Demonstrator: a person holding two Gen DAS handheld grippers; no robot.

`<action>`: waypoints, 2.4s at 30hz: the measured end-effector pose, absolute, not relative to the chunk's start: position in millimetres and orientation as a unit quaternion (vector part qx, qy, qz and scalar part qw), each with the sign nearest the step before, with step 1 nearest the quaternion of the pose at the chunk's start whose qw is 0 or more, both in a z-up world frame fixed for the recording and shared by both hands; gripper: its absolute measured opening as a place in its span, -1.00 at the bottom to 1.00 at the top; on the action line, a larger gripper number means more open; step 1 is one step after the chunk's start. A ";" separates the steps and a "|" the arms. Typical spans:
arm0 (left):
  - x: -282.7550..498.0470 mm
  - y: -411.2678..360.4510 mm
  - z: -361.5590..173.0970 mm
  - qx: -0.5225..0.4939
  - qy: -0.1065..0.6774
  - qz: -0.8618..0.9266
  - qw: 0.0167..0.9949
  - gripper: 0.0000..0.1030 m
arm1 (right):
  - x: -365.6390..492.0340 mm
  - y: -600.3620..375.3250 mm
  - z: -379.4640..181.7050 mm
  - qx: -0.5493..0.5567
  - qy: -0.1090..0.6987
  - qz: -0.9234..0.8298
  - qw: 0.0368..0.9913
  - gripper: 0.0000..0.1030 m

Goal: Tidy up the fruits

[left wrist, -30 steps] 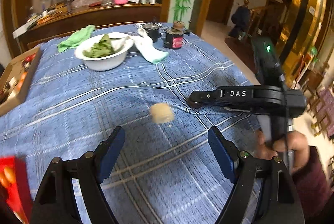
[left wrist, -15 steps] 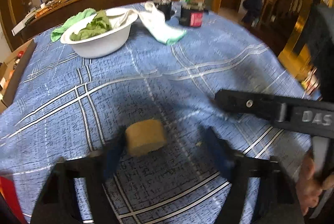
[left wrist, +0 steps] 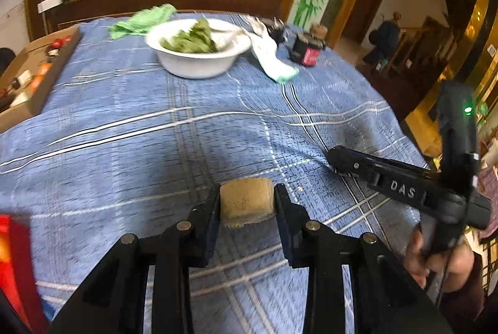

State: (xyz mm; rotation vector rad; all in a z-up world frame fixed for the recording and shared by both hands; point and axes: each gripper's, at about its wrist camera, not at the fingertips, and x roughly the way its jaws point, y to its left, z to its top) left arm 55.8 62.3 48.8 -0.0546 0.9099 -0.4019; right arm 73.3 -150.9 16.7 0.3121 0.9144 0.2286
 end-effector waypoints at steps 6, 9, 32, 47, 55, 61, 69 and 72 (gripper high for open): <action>19.9 109.3 76.8 -0.065 0.401 -0.163 0.899 -0.39 | 70.0 -160.8 20.7 0.228 0.426 0.157 0.861 -0.50; -3.0 142.6 88.2 -0.090 0.380 -0.140 0.910 -0.38 | 64.2 -158.2 25.4 0.241 0.416 0.175 0.859 -0.49; -99.8 387.9 65.9 -0.204 0.354 0.067 0.910 -0.37 | -6.0 103.1 77.8 0.132 0.457 0.352 0.806 -0.47; -120.7 402.1 65.2 -0.206 0.356 0.065 0.909 0.16 | -5.5 209.7 60.7 0.067 0.460 0.340 0.817 0.08; -132.1 370.1 90.1 -0.169 0.327 0.060 0.928 0.21 | -38.5 155.7 83.3 0.092 0.418 0.303 0.852 0.20; -149.5 315.2 126.6 -0.072 0.255 0.098 0.959 0.60 | -76.6 109.8 83.6 0.096 0.380 0.254 0.884 0.25; -181.8 263.7 162.1 -0.014 0.152 0.155 0.976 1.00 | -122.7 78.3 84.7 0.078 0.328 0.214 0.917 0.42; -187.0 254.2 163.7 -0.018 0.149 0.161 0.975 1.00 | -135.7 77.5 88.3 0.066 0.312 0.217 0.923 0.45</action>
